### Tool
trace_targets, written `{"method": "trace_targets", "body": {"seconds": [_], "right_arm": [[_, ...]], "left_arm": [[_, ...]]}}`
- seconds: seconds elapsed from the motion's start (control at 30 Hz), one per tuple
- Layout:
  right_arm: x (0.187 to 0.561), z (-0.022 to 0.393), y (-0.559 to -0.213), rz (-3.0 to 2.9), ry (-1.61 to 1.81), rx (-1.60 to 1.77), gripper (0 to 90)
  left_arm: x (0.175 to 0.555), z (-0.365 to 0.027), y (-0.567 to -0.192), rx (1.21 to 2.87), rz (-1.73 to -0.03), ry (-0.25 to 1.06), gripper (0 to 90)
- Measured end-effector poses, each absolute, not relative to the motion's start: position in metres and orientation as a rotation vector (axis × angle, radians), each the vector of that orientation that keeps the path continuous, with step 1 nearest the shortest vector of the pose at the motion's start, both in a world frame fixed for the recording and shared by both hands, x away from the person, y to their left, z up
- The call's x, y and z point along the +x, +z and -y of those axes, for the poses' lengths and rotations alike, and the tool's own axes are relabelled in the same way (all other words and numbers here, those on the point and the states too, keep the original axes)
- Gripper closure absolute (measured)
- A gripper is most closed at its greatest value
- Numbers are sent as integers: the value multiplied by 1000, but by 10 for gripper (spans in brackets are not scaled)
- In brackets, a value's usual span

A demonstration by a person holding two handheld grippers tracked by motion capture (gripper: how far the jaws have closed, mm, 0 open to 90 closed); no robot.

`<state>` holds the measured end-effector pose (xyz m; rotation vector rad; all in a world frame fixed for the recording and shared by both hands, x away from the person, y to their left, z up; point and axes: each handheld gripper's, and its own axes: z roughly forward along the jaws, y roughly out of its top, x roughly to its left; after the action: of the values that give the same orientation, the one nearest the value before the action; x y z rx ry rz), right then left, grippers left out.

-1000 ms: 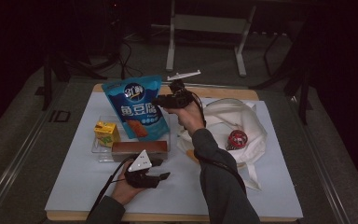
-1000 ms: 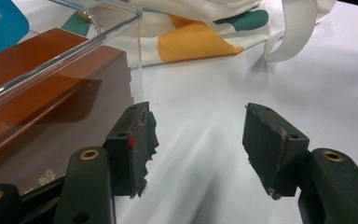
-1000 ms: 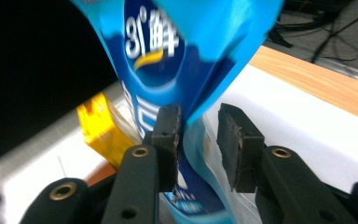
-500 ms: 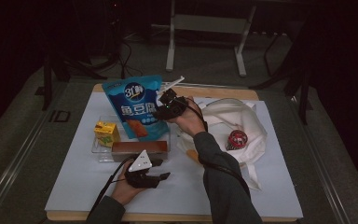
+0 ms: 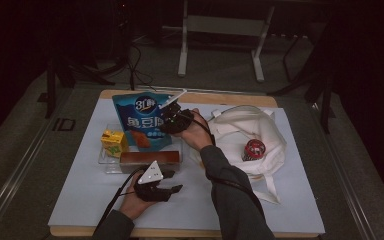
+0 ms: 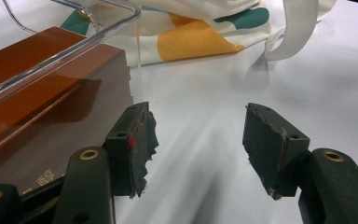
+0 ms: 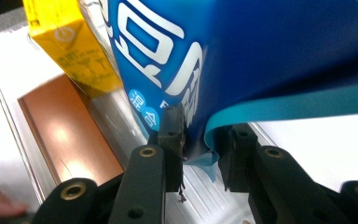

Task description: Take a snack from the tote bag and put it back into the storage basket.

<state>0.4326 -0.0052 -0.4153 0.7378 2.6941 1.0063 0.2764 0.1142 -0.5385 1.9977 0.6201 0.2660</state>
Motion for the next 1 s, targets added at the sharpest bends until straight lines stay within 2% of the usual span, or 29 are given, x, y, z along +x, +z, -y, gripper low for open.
{"method": "trace_targets", "body": {"seconds": [0.33, 1.0], "right_arm": [[427, -25, -415, -2669, 1018, 717, 749], [425, -18, -415, -2680, 1034, 735, 686]], "left_arm": [[276, -114, -539, 1996, -619, 263, 418], [277, -114, -538, 1997, -620, 259, 417]]}}
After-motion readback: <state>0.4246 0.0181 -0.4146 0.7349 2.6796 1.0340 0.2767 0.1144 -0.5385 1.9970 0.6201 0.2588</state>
